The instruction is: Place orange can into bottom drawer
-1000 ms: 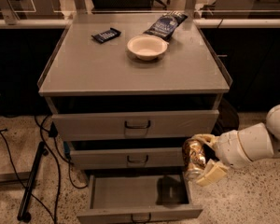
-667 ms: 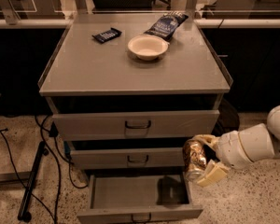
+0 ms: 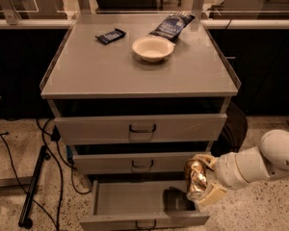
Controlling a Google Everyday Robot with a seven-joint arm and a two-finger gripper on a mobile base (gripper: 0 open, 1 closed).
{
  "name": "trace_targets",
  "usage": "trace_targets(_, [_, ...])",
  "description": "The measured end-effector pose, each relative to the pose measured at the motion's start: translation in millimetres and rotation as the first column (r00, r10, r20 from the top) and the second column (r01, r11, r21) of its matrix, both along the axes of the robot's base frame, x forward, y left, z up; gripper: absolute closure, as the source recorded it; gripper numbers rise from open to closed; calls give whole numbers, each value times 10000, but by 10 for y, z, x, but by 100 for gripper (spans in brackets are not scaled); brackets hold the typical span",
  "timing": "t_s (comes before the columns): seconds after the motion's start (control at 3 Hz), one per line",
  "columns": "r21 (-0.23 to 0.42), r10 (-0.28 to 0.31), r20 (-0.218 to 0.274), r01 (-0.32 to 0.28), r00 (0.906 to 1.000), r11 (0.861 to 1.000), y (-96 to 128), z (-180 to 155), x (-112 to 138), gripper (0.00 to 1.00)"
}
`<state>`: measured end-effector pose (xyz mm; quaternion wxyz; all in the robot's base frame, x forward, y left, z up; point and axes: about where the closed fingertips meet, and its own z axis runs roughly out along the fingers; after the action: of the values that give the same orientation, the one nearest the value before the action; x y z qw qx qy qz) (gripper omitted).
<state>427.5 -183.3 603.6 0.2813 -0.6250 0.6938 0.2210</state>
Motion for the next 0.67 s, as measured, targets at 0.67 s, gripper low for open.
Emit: trace_targets(0.67, [-191, -434, 49, 435, 9990, 9989, -57, -1242, 167, 100])
